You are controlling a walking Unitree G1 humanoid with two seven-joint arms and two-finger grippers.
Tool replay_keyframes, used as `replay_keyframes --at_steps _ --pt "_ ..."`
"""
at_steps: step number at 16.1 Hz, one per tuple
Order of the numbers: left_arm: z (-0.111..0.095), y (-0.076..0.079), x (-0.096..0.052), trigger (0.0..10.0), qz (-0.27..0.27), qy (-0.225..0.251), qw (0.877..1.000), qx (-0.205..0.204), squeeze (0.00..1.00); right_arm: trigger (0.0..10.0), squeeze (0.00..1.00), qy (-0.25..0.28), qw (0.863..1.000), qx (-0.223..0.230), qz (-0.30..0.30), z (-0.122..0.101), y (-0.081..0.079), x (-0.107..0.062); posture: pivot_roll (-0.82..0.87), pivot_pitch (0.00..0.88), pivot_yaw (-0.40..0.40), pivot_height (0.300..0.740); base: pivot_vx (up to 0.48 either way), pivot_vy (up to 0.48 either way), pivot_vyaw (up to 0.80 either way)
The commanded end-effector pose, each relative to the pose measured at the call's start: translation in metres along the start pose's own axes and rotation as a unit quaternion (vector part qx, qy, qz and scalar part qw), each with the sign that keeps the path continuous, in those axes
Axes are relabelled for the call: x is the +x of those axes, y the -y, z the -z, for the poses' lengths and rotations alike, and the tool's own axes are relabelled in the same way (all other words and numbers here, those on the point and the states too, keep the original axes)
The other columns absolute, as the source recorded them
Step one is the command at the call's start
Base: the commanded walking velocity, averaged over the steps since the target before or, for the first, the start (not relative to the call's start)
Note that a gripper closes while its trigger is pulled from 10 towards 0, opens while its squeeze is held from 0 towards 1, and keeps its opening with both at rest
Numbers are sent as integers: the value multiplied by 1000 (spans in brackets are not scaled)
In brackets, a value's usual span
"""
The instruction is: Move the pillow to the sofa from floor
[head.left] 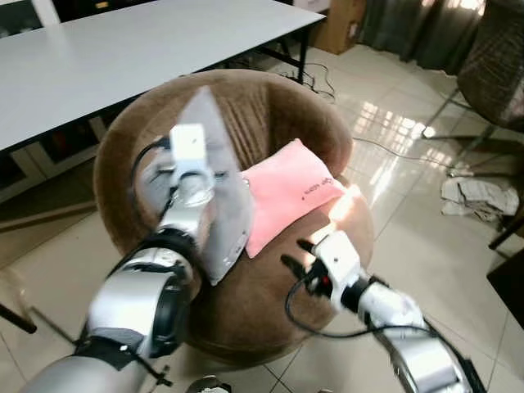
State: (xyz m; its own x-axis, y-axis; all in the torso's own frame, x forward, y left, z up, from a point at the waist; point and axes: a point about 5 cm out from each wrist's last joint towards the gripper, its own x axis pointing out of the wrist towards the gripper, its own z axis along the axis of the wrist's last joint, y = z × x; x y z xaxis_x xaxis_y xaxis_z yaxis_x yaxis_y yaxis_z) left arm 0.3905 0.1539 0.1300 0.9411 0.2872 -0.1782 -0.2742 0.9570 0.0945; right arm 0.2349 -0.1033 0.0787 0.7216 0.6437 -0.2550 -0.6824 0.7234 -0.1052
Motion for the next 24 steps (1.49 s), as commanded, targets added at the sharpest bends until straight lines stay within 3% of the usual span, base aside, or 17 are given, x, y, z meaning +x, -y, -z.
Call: replay_keyframes --at_steps 1,3,4,7,8,9,11,15,24 --pt "19 -7 -2 10000 -12 -38 999 21 0 10000 0 -3 1000 -7 5 -2 1 -1 -39 90 22 740 0 0 0" --pt "26 -15 0 10000 22 -47 996 66 0 10000 0 -2 1000 0 1 -1 -2 -1 -31 98 17 740 0 0 0" --pt "25 -16 0 10000 66 -39 993 91 0 10000 0 1 1000 6 -5 -2 -4 0 -28 103 17 740 0 0 0" --pt "14 -20 5 10000 93 -27 992 76 0 10000 0 11 999 21 -34 -5 -8 -1 -29 109 19 740 0 0 0" --pt "11 -19 5 10000 103 -24 992 63 286 10000 0 9 999 19 -37 -5 -8 -1 -31 109 20 740 0 0 0" --pt "7 -19 6 10000 111 -20 992 54 984 10000 0 9 999 17 -35 -5 -7 -2 -34 109 20 740 0 0 0" --pt "1 -19 7 10000 127 -10 991 46 1000 10000 0 9 1000 14 -26 -5 -4 -2 -39 105 23 740 0 0 0" --pt "-18 -27 11 10000 104 44 990 78 1000 10000 0 11 1000 18 -16 -6 0 -3 -39 97 16 740 0 0 0" --pt "-60 -45 18 10000 83 110 990 22 1000 10000 0 20 1000 15 -10 -10 7 3 -18 60 2 740 0 0 0"
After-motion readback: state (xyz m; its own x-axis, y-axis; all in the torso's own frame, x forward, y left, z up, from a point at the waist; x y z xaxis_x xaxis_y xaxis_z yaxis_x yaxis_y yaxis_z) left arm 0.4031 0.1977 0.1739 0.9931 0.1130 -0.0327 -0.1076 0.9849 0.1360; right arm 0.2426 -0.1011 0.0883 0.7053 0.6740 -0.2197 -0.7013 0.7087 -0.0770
